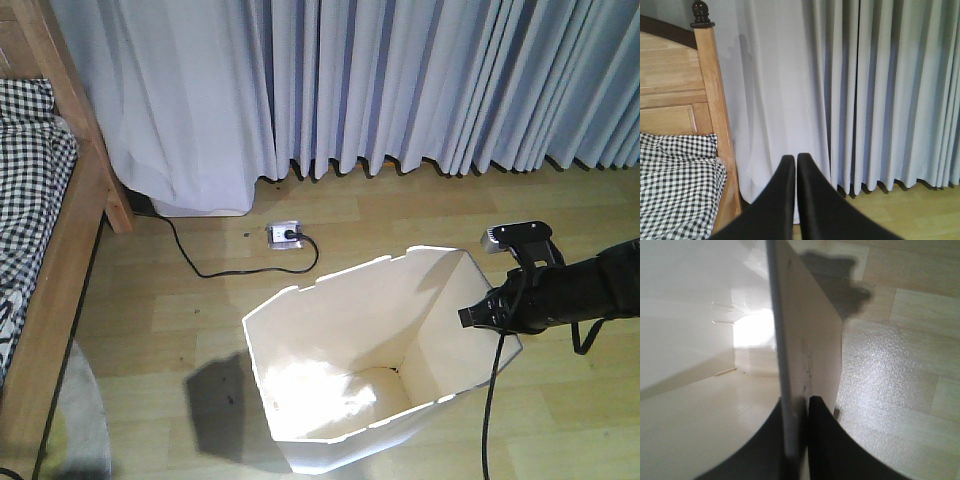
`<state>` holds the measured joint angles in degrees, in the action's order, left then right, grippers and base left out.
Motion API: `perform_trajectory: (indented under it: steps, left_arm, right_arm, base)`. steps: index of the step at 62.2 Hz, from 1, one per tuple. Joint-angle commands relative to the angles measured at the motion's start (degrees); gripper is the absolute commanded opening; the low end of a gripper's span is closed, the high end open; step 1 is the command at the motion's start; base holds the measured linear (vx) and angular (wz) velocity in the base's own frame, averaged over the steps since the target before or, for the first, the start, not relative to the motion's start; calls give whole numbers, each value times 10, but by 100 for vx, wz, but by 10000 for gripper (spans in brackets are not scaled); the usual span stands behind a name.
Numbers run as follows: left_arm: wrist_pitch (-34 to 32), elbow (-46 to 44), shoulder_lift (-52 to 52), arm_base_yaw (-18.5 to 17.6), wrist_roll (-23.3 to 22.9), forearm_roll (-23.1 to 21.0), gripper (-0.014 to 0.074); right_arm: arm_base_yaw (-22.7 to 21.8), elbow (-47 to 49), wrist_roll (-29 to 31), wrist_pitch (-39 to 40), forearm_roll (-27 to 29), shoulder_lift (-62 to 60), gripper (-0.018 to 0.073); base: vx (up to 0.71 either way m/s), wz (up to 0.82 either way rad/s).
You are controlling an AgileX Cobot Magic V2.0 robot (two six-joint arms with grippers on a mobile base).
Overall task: Move trash bin to bedside with robot
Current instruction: 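Carry the bin toward the curtains beside the bed's headboard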
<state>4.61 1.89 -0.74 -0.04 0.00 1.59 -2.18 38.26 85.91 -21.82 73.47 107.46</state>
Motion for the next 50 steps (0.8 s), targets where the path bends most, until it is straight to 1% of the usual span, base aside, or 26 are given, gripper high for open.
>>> perform_trajectory:
  steps: [1, 50]
  left_arm:
    - [-43, 7, -9, -4, -8, -5, -6]
    - [-43, 7, -9, -4, -8, -5, -6]
  right_arm:
    - [-1, 15, -15, -77, 47, -36, -5]
    - [-1, 15, -15, -77, 47, -36, -5]
  base:
    - [15, 2]
    - [13, 0]
